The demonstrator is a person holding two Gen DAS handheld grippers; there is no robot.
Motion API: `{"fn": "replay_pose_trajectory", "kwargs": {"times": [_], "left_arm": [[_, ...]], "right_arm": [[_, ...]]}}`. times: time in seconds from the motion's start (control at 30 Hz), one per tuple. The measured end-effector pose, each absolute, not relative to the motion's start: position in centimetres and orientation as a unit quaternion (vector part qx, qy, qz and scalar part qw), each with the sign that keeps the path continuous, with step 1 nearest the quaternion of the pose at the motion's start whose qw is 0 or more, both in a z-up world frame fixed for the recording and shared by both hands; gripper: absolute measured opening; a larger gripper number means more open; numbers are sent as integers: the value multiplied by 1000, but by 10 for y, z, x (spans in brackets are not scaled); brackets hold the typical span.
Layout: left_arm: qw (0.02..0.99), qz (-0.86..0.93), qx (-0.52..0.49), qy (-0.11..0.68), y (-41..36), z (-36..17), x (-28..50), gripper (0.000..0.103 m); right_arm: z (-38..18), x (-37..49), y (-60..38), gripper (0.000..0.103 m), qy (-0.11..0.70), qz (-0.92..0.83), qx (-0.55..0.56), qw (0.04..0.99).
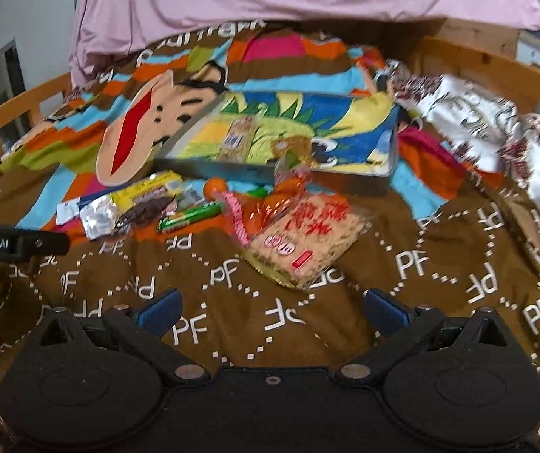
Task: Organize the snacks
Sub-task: 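Move the left tool toward the green sausage stick while the right tool approaches the rice-cracker bag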
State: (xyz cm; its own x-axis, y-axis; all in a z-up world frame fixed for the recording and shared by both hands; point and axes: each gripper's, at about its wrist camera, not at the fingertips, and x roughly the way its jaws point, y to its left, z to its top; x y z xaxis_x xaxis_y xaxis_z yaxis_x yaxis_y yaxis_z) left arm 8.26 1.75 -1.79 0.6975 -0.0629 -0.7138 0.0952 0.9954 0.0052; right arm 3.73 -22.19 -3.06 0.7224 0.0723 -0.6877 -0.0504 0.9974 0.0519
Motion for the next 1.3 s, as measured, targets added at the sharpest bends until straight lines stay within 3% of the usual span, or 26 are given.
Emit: {"fn": "replay_pose_trajectory", "kwargs": {"times": [0.2, 0.37, 0.6, 0.9, 1.3], "left_arm": [[916, -129, -5, 381, 13, -25, 109, 103], [913, -180, 42, 364, -5, -35, 133, 103], [908, -231, 130, 326, -34, -55, 162, 103], [871, -312, 196, 326, -60, -79, 186, 102], [849, -356, 153, 358, -59, -82, 222, 68]], "right_arm": [[-38, 67, -233, 103, 410, 42, 2, 911], [-46, 92, -245, 103, 414, 38, -26, 909], [-60, 120, -272, 103, 421, -20, 79, 903], [-64, 157, -269, 103, 421, -53, 121, 897], [-78, 177, -245, 103, 432, -74, 58, 897]]}}
